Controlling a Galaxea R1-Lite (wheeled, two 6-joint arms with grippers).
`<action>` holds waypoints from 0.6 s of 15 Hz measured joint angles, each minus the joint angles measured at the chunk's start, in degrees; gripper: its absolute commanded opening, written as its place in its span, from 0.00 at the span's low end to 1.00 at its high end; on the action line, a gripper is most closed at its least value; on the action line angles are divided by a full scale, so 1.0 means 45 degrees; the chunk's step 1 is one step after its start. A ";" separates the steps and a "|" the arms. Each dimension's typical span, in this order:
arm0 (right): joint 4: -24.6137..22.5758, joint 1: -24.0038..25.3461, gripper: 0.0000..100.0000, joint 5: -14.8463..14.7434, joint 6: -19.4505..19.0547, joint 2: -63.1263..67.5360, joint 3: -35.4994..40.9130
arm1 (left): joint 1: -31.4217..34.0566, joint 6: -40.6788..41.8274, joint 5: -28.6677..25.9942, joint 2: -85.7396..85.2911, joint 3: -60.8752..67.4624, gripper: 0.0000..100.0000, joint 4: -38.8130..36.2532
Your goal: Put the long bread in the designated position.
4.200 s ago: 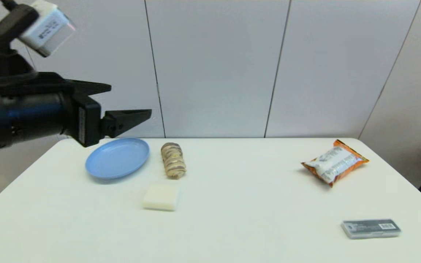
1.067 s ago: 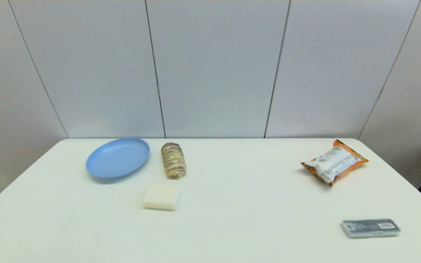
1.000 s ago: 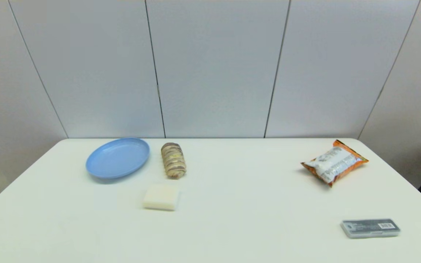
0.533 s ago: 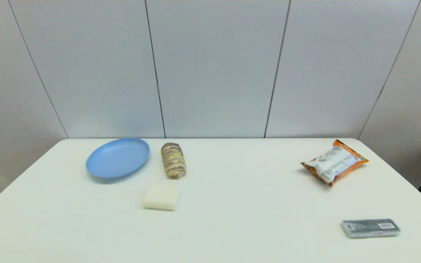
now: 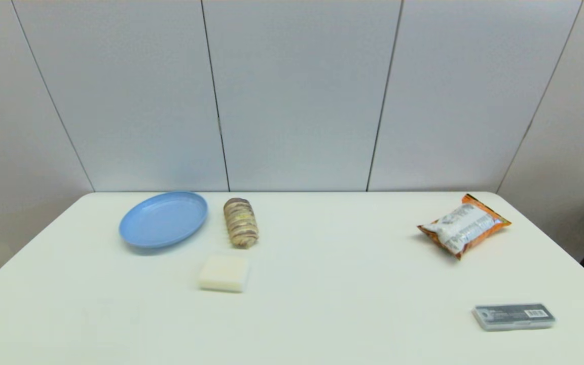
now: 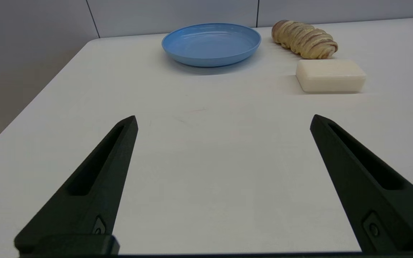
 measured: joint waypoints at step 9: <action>0.0000 0.0000 1.00 -0.0005 0.0005 0.0000 0.0000 | 0.0000 -0.0011 -0.0005 0.0000 0.0000 1.00 0.0000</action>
